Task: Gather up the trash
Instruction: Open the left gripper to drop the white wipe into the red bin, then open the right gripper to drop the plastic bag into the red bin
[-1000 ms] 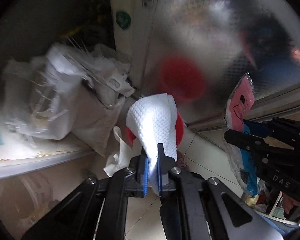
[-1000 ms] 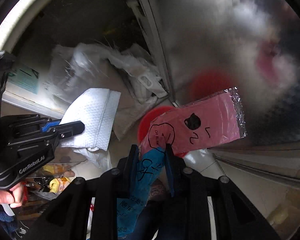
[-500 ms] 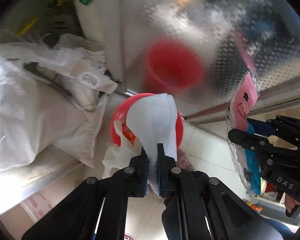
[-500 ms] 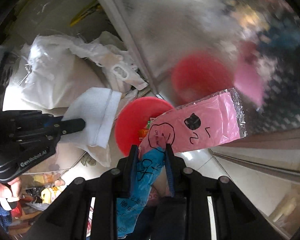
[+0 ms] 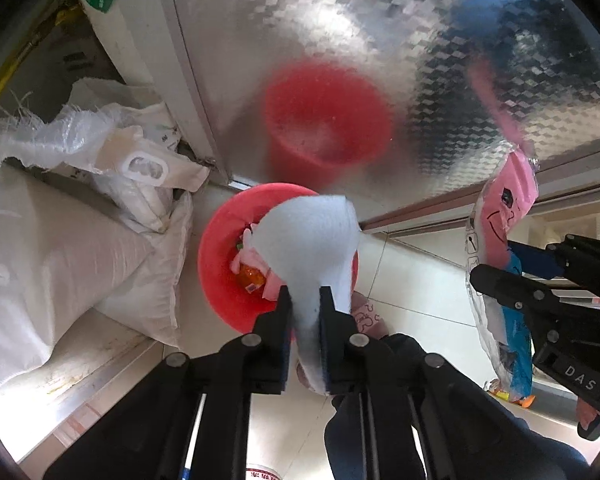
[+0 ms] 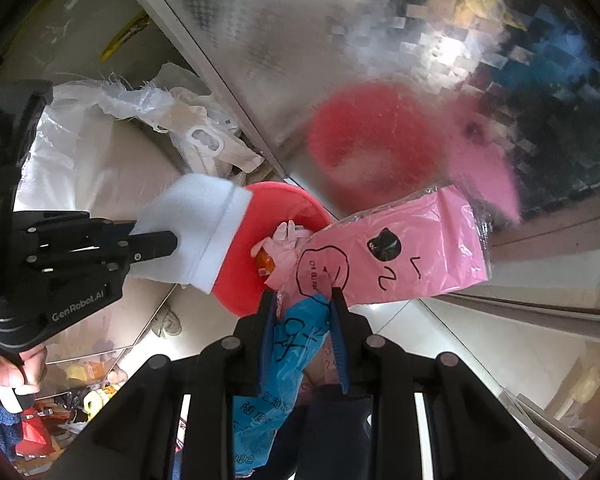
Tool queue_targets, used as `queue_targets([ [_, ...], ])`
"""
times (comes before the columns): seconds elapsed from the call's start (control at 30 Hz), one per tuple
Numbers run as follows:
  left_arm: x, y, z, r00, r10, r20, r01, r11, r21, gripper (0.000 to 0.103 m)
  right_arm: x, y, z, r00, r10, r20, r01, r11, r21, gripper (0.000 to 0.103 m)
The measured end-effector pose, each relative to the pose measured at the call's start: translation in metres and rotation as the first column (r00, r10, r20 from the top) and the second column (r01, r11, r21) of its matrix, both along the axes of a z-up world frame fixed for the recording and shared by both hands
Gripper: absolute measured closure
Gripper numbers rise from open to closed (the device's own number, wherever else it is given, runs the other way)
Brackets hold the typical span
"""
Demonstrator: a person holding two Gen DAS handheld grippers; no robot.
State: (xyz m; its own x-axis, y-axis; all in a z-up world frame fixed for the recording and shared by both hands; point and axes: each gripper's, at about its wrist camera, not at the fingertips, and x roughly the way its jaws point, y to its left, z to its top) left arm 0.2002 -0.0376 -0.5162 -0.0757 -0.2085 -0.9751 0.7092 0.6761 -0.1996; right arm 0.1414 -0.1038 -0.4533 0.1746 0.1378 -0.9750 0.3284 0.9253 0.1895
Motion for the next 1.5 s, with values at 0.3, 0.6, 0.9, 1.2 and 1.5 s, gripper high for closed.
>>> queue_targets([
  [0.3, 0.004, 0.023, -0.006, 0.998, 0.066, -0.019, -0.066, 0.998, 0.002, 0.084, 0.009, 0.011, -0.004, 0.997, 0.082, -0.002, -0.082, 0.997, 0.010, 0.079],
  [0.6, 0.007, 0.063, -0.013, 0.980, 0.198, -0.032, -0.199, 0.980, -0.011, 0.072, 0.023, 0.033, -0.006, 0.977, 0.215, 0.001, -0.215, 0.976, 0.019, 0.079],
  [0.9, 0.004, 0.107, -0.024, 0.941, 0.337, -0.026, -0.337, 0.941, 0.010, 0.072, 0.031, 0.058, -0.013, 0.935, 0.354, 0.000, -0.354, 0.934, 0.044, 0.079],
  [1.2, 0.000, 0.136, -0.042, 0.889, 0.456, -0.030, -0.456, 0.890, 0.019, 0.072, 0.040, 0.081, -0.028, 0.875, 0.485, 0.008, -0.484, 0.874, 0.046, 0.079],
  [1.5, 0.000, 0.146, -0.051, 0.863, 0.505, -0.015, -0.504, 0.863, 0.027, 0.072, 0.050, 0.088, -0.041, 0.852, 0.523, -0.002, -0.523, 0.852, 0.003, 0.064],
])
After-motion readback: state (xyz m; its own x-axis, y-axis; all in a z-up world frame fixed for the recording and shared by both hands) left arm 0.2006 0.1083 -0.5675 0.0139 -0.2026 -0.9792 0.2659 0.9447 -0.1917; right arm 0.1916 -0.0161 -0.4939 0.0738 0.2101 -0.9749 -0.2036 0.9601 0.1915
